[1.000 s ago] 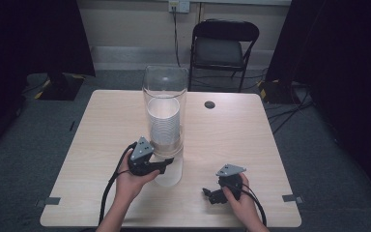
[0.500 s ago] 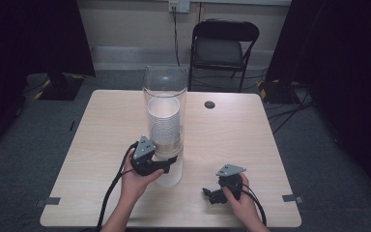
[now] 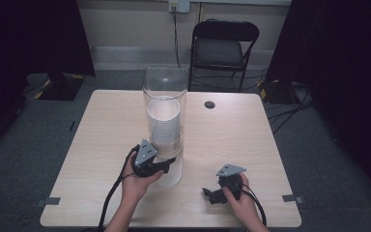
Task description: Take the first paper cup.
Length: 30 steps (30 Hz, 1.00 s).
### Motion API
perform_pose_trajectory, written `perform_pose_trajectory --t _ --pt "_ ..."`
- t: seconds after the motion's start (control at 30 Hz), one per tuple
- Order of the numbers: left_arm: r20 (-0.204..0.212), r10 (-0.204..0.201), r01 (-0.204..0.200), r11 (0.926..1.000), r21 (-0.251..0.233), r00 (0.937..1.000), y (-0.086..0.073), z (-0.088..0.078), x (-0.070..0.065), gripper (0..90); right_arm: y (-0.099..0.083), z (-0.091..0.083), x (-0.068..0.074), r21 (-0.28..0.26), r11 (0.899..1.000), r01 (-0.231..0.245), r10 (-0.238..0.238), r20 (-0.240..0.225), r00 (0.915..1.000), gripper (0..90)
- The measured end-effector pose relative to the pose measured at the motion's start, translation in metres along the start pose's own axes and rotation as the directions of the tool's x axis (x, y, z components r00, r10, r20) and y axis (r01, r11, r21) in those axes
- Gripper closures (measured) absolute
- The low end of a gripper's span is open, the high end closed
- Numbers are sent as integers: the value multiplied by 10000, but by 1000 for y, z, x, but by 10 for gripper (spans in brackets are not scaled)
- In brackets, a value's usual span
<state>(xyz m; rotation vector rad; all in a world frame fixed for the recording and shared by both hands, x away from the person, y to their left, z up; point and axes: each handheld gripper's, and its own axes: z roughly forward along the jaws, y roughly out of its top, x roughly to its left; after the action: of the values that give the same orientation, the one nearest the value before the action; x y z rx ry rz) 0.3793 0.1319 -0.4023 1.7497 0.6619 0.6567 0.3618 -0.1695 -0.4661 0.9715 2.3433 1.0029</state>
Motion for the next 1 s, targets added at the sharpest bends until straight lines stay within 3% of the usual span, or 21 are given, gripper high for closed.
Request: perform_pose_trajectory --t 0.23,0.33,0.53,0.63,1.0 --pt "-105 -83 82 9999 -133 9999 -3 0 -1 374 0 0 0 2 10000 -11 11 1 10000 0" --pt "-162 -381 378 9990 -220 9991 -4 1 -4 374 0 0 0 4 10000 -18 18 0 10000 0" --pt "-249 -476 471 9987 -219 9986 -5 0 -6 376 0 0 0 4 10000 -19 19 -2 10000 0" --pt "-192 -308 305 9994 -182 9993 -5 0 -6 376 0 0 0 2 10000 -15 15 -2 10000 0" --pt "-207 -452 449 9989 -152 9988 -5 -1 -6 376 0 0 0 1 10000 -15 15 0 10000 0"
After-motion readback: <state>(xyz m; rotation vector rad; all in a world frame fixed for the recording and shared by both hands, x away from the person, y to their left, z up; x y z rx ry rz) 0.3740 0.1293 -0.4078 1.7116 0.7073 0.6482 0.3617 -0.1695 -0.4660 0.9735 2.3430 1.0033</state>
